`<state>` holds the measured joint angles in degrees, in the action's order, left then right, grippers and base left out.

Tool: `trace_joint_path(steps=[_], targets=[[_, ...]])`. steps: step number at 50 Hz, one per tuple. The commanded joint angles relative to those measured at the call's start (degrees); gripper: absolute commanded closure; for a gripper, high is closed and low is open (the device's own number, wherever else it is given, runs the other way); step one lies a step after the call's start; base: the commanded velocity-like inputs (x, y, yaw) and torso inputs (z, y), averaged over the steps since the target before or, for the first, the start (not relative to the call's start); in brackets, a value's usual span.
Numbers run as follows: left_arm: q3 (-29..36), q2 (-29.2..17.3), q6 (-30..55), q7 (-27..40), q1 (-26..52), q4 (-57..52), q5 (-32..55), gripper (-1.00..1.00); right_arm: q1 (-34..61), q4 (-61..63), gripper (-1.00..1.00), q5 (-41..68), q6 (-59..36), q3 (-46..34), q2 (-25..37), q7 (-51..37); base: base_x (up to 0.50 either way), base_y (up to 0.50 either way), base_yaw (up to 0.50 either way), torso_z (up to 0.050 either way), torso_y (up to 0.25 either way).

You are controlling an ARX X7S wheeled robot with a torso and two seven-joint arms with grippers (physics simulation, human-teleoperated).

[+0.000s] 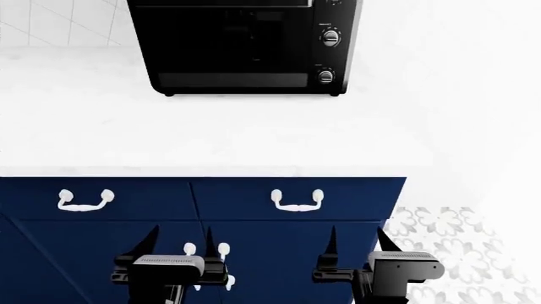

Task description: Turn on the toaster oven by setting the timer.

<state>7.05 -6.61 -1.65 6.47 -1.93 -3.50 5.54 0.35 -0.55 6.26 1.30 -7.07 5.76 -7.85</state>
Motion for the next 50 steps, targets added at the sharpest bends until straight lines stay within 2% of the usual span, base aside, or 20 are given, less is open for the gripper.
trace_joint_path(steps=[1,22,33,38,43,50], targets=[[0.7,-0.7,-0.2,0.6,-0.1,-0.2,0.6,-1.0,0.2,-0.2,-1.0,0.7,0.3,-0.8,0.5,-0.7,0.0,0.0,0.0,0.05,0.0],[1.3,-1.7,1.3,1.5,-0.6,-2.3,2.5,-1.0,-0.6,2.6,-1.0,1.4,-0.8,-2.1,1.7,-2.3,0.0,0.0,0.0,0.048,0.0],[-0.9,-4.5,6.3,4.0,-5.5,-21.4,4.8,-1.0,-4.2,31.0,-1.0,-3.6,-20.1,-5.3,4.9,-6.7,0.0,0.0,0.0,0.0,0.0],[-2.4,-6.2,14.7,5.6,-5.9,-32.0,8.8,-1.0,-3.5,42.2,-1.0,-5.4,-28.6,-6.3,5.6,-7.7,0.0,0.0,0.0,0.0,0.0],[-1.7,-7.7,17.2,6.8,-6.6,-38.2,7.9,-1.0,-2.1,48.8,-1.0,-6.3,-34.6,-7.2,5.7,-8.1,0.0,0.0,0.0,0.0,0.0],[-3.5,-8.2,17.8,7.6,-7.0,-42.5,11.0,-1.0,-1.6,54.6,-1.0,-5.9,-39.5,-7.2,5.9,-8.3,0.0,0.0,0.0,0.0,0.0]])
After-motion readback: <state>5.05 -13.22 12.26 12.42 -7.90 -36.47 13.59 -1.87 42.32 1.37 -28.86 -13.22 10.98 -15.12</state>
